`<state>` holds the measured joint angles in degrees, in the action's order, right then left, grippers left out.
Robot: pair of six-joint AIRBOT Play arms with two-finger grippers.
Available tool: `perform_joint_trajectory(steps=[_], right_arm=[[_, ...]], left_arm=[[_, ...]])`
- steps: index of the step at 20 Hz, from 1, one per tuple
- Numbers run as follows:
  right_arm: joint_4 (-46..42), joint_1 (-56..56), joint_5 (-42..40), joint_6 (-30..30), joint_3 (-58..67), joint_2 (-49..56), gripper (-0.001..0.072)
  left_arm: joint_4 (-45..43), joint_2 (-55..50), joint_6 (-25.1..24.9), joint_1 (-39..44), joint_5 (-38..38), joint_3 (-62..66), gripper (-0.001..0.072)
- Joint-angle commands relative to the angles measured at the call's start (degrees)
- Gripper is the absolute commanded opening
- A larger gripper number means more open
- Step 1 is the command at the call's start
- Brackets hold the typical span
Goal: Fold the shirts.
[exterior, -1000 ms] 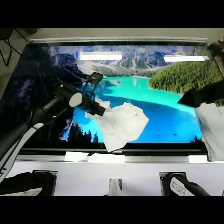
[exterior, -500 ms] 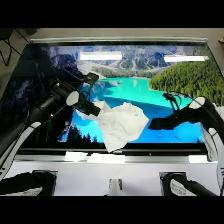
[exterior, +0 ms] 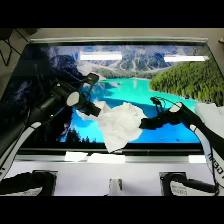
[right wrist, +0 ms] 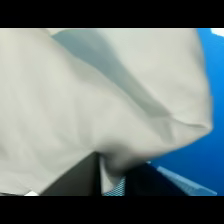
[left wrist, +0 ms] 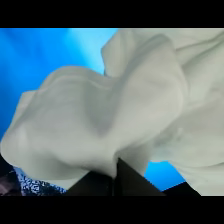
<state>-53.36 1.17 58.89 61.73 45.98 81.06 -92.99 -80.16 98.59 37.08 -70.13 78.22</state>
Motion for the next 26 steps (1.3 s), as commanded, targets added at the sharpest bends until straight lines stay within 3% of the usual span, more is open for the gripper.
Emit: perform_joint_trajectory(steps=[1,5,8,12,16,20,22,26], right_arm=[[2.78,0.83,-2.51,-1.81,0.68,0.37,0.0027],[1.14,0.81,7.82,-14.47,7.61,-7.21,0.0026],[-1.36,0.81,11.5,-16.61,18.56,-18.69,0.0027],[-2.1,0.83,4.37,-16.26,36.26,-34.8,0.0027],[-5.29,0.83,-1.99,-8.55,41.09,-46.27,0.0027],[-11.02,0.83,14.67,1.46,41.05,-48.81,0.0028],[-11.23,0.83,21.92,2.19,41.03,-48.04,0.0028],[-12.83,0.83,27.93,5.77,40.3,-45.42,0.0028]], left_arm=[[-0.02,0.04,-2.51,0.09,0.04,-0.02,0.0033],[-5.44,2.14,-4.26,-0.09,-0.02,2.43,0.0032],[-7.96,6.19,-4.24,-1.55,0.0,13.46,0.0032],[-7.98,12.44,-4.28,-2.91,4.09,35.98,0.0032],[-7.72,20.35,-2.25,-3.13,17.33,41.62,0.0032],[-7.56,25.4,-1.22,-3.13,17.33,35.52,0.0032],[-7.48,24.85,-1.22,-3.13,17.31,34.58,0.0032],[-7.54,21.09,-1.29,-3.13,27.93,34.58,0.0032]])
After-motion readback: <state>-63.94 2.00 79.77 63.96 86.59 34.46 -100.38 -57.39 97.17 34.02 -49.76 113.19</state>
